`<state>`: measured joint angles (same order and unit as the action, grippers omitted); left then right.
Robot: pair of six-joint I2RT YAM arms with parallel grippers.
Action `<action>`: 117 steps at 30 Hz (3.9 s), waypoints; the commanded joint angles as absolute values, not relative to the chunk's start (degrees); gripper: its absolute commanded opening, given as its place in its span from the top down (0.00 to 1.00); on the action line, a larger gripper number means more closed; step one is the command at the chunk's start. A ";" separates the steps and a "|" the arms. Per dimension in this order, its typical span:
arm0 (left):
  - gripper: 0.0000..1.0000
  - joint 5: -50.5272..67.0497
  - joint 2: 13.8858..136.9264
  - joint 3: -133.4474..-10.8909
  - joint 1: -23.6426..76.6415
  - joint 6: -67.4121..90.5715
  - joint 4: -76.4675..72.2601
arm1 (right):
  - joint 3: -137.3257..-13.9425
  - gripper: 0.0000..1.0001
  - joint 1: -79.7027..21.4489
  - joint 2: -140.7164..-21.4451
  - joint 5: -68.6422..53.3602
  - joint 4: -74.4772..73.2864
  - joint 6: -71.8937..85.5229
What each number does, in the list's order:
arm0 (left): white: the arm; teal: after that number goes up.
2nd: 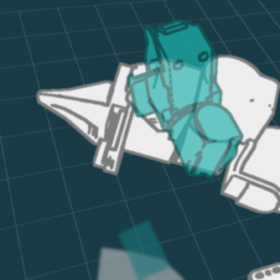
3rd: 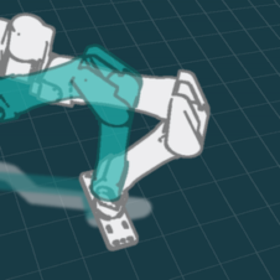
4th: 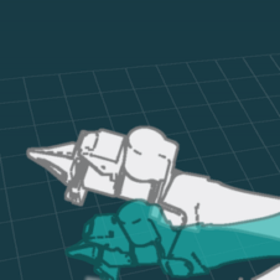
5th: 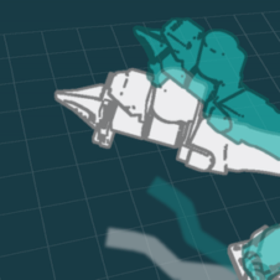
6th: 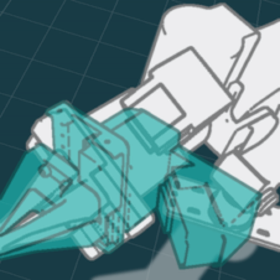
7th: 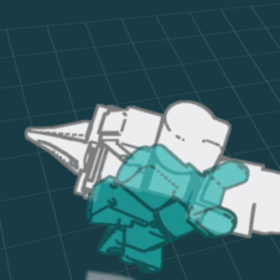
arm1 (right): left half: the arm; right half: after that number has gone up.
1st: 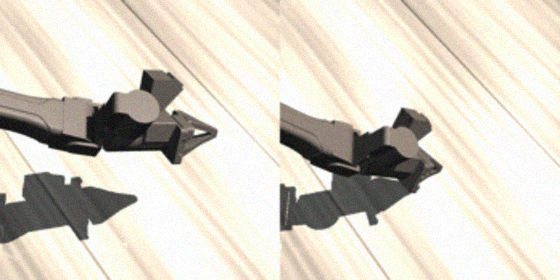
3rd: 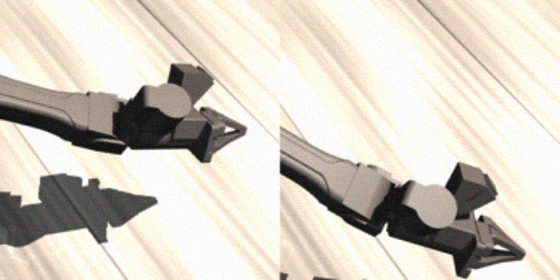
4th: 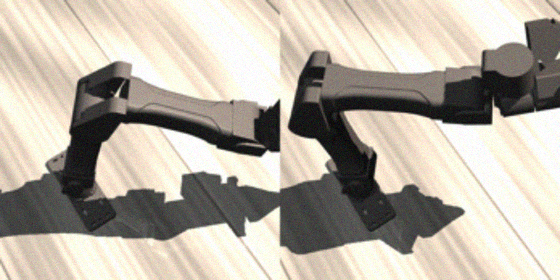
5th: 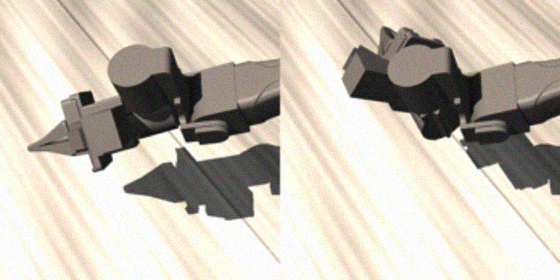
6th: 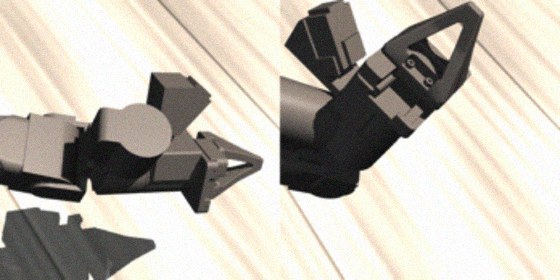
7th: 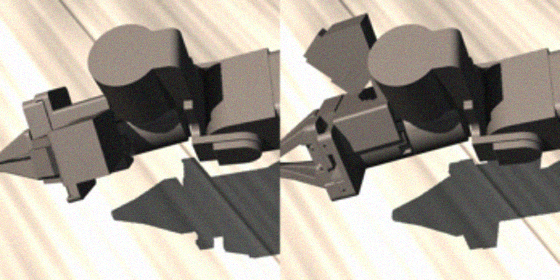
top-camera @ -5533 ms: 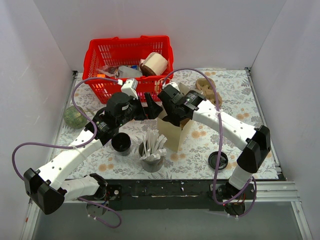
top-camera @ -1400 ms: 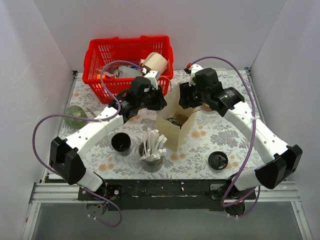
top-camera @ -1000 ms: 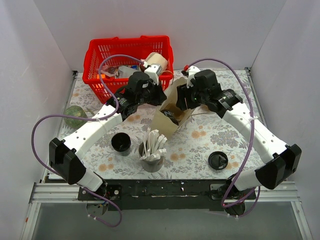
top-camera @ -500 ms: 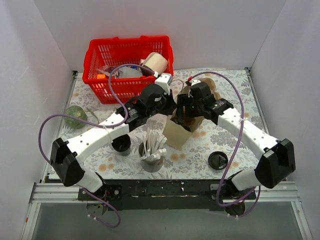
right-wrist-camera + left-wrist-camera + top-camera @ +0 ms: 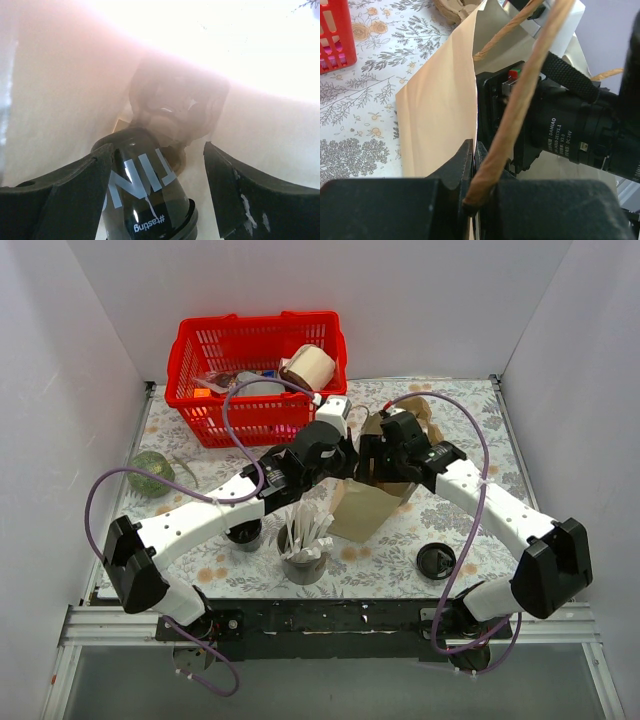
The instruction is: Pack the takeout coffee
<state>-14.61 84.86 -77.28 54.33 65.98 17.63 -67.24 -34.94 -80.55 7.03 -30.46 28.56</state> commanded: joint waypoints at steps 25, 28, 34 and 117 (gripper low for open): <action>1.00 -19.77 80.33 -72.34 58.71 65.65 7.91 | -63.54 0.87 -36.91 -78.32 3.41 -31.03 30.24; 1.00 -19.95 79.54 -71.55 58.71 65.13 8.09 | -64.60 0.92 -36.83 -75.07 7.45 -29.54 28.84; 1.00 -20.57 78.75 -70.75 58.71 64.86 8.61 | -66.09 0.97 -36.83 -67.60 14.12 -24.09 26.90; 1.00 -30.76 59.68 -33.22 75.41 52.12 -37.27 | -34.18 0.26 -60.64 -44.20 29.34 -13.18 31.73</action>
<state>-29.47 61.73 -32.34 74.26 50.35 -35.75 -31.53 -57.87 -42.13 24.95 -9.30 33.93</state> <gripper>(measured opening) 0.018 0.742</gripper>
